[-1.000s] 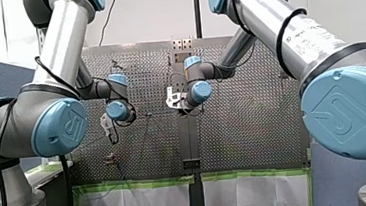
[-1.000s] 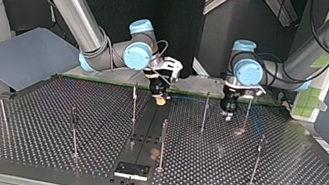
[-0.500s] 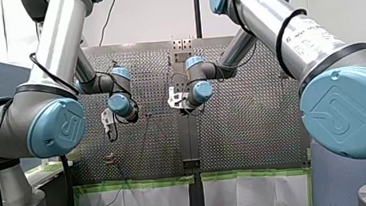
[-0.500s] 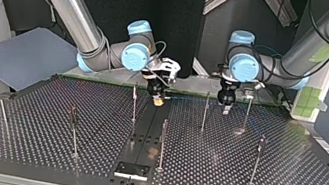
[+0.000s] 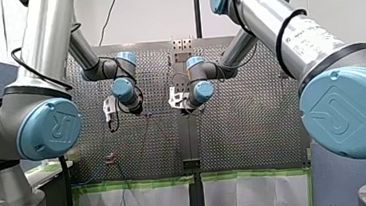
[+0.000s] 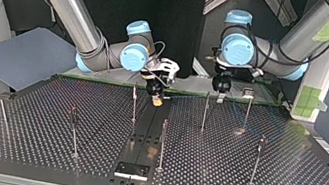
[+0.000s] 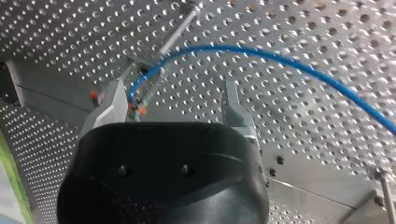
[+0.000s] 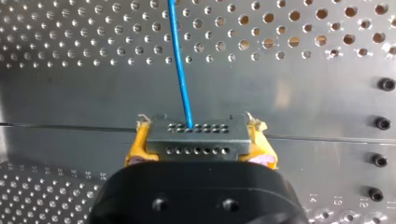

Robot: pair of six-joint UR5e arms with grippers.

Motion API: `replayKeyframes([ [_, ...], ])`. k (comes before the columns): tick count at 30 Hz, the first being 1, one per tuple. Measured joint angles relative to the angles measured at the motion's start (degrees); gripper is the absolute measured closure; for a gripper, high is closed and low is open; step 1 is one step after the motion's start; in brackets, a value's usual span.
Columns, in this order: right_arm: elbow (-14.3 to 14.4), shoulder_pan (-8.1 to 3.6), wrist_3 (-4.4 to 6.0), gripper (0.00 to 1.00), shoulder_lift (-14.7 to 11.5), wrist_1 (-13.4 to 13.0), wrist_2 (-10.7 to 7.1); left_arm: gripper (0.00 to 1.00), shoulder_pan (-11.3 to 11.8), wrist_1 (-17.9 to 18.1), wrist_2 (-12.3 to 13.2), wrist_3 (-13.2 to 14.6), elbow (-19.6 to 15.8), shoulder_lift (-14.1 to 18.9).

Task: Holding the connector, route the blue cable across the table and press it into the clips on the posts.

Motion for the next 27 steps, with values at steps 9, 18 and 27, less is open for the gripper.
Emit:
replayKeyframes([
  [9,0.0,-0.09,0.09,1.00,0.0,0.0,-0.01,0.00,-2.2,-3.3,0.1,1.8,-0.3,2.7],
  [18,-0.1,-0.45,0.19,1.00,0.0,-0.2,0.08,0.00,-3.9,-1.0,1.6,1.6,-0.1,0.3],
  [27,-0.2,-0.75,0.20,1.00,0.0,-0.2,0.08,0.00,-5.1,2.3,2.4,0.2,2.9,-4.1],
])
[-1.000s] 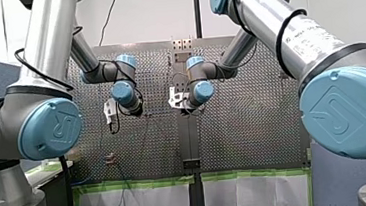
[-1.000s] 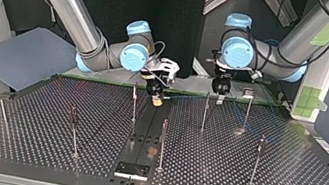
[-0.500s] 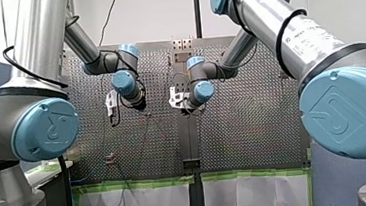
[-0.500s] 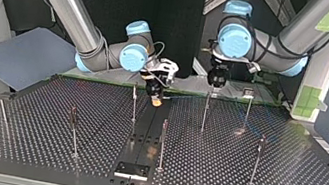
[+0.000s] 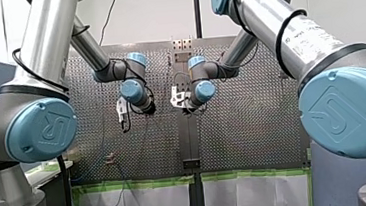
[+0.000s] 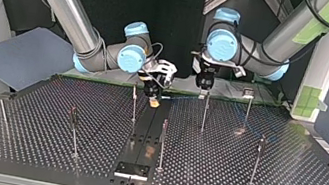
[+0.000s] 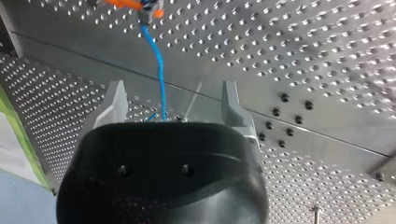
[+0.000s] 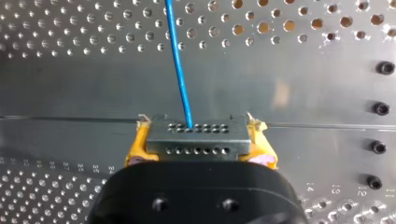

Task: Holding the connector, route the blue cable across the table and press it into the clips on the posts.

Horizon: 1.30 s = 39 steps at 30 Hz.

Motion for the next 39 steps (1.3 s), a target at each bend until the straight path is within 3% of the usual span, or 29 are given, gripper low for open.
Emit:
replayKeyframes([
  [7,0.0,-0.11,0.00,1.00,0.0,-0.1,0.00,0.00,-0.8,0.7,0.8,-1.1,1.4,-3.4],
  [17,0.0,-0.28,0.00,1.00,0.0,0.0,0.00,0.00,-1.3,1.5,-1.2,-2.0,4.3,-4.5],
  [30,0.0,-0.67,0.08,1.00,0.0,0.0,0.00,0.00,-1.9,1.8,-2.8,-3.0,10.0,-10.3],
  [39,0.0,-0.90,0.18,1.00,0.0,0.0,0.00,0.00,-2.2,2.0,-2.9,-3.2,10.6,-12.6],
])
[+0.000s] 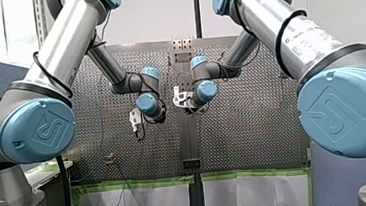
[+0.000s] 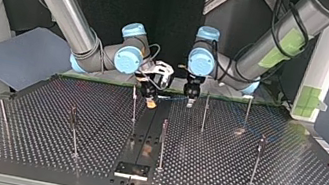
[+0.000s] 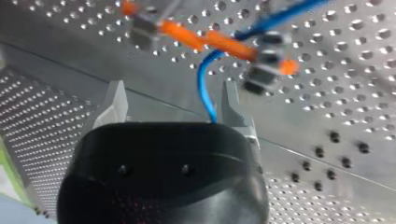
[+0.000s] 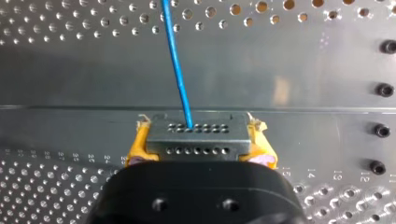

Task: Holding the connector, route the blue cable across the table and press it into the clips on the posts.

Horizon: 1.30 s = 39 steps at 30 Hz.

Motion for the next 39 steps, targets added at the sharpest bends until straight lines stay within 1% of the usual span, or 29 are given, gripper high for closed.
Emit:
replayKeyframes([
  [1,0.0,-0.01,0.02,1.00,0.0,0.0,0.00,0.00,0.0,0.1,0.0,0.0,0.0,-0.1],
  [2,0.0,-0.02,0.04,1.00,0.0,0.0,0.00,0.17,-0.1,0.1,0.1,0.0,0.0,-0.2],
  [3,0.0,-0.03,0.05,1.00,0.0,0.0,0.00,0.17,-0.1,0.2,0.1,0.0,0.0,-0.2],
  [5,0.0,-0.08,0.10,1.00,0.0,0.0,-0.02,0.38,-0.1,0.4,0.1,0.0,0.0,-0.3],
  [6,0.0,-0.10,0.12,1.00,0.0,0.0,-0.03,0.38,-0.1,0.5,0.2,0.0,0.0,-0.3],
  [7,0.0,-0.13,0.13,1.00,0.0,0.0,-0.05,0.53,-0.2,0.6,0.2,0.0,0.0,-0.3],
  [8,0.0,-0.15,0.16,1.00,0.0,0.0,-0.09,0.62,-0.2,0.7,0.2,0.0,0.0,-0.3],
  [9,0.0,-0.16,0.16,1.00,0.0,0.0,-0.19,0.62,-0.2,0.7,0.2,0.0,0.0,-0.3],
  [10,0.0,-0.16,0.16,1.00,0.0,-0.1,-0.33,0.75,-0.2,0.8,0.1,-0.1,0.0,-0.3],
  [11,0.0,-0.16,0.16,1.00,0.0,0.0,-0.56,0.79,-0.2,0.8,0.1,-0.1,0.0,-0.3],
  [15,0.0,-0.19,0.17,1.00,0.0,-0.1,-1.26,0.79,-0.2,0.8,0.2,-0.6,0.0,-0.3],
  [16,0.0,-0.18,0.17,1.00,0.0,-0.1,-1.36,0.84,-0.2,0.8,0.2,-0.6,0.0,-0.3],
  [17,-0.1,-0.19,0.17,1.00,0.0,-0.1,-1.45,0.97,-0.2,0.8,0.2,-0.7,0.0,-0.3],
  [20,-0.3,-0.20,0.14,1.00,-0.1,0.1,-1.58,0.97,-0.2,0.6,0.3,-1.0,0.1,0.0],
  [25,-0.6,-0.34,0.09,1.00,-1.0,0.4,-1.65,0.97,-0.1,-0.5,0.3,-2.2,0.1,2.1],
  [28,-0.6,-0.44,0.13,1.00,-2.2,0.8,-1.66,0.97,-0.1,-1.1,0.2,-2.8,0.0,3.6],
  [29,-0.6,-0.49,0.18,1.00,-2.8,1.1,-1.67,1.00,-0.1,-1.3,0.2,-2.9,0.0,4.1],
  [30,-0.6,-0.54,0.25,1.00,-3.2,1.5,-1.67,1.00,-0.1,-1.8,0.2,-3.0,0.0,4.7],
  [33,-0.6,-0.67,0.54,1.00,-4.8,2.8,-1.71,1.00,-0.2,-2.3,0.2,-3.1,0.0,6.4],
  [39,-0.5,-0.77,0.74,1.00,-7.8,5.3,-1.75,1.00,-0.2,-3.4,0.2,-3.3,0.0,9.4],
])
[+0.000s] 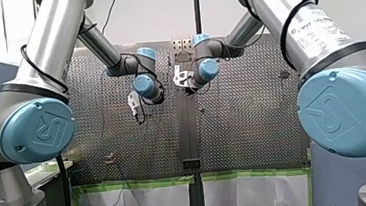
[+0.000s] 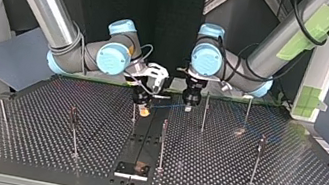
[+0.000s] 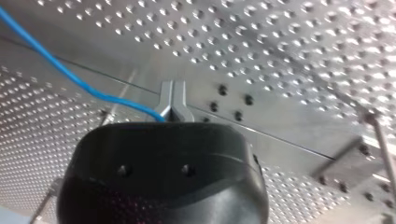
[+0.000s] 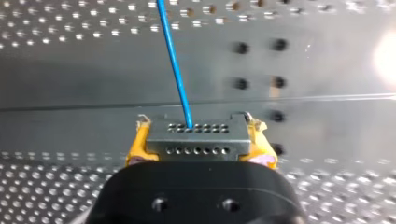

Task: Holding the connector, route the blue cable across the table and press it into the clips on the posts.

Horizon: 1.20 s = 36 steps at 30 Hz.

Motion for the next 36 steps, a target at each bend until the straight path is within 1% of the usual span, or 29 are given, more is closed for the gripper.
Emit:
replayKeyframes([
  [9,0.0,-0.02,0.04,1.00,-4.4,3.2,-0.01,1.00,-0.1,-1.9,0.0,-0.1,0.0,4.4],
  [16,0.1,-0.01,0.12,1.00,-7.9,3.9,-0.04,1.00,-0.2,-3.9,0.0,0.3,0.0,7.5],
  [20,0.1,-0.02,-0.01,1.00,-10.4,4.5,-0.08,1.00,-0.1,-4.5,0.1,0.4,0.0,9.2],
  [26,0.2,-0.04,-0.17,1.00,-13.3,5.1,-0.09,1.00,-0.1,-5.2,0.2,0.3,0.0,12.0],
  [31,0.8,-0.04,-0.37,1.00,-14.4,5.2,-0.11,1.00,0.3,-4.8,0.7,0.1,0.1,14.6],
  [36,1.7,-0.04,-0.46,1.00,-13.8,5.1,-1.01,1.00,0.5,-3.7,2.3,-0.6,0.1,17.3],
])
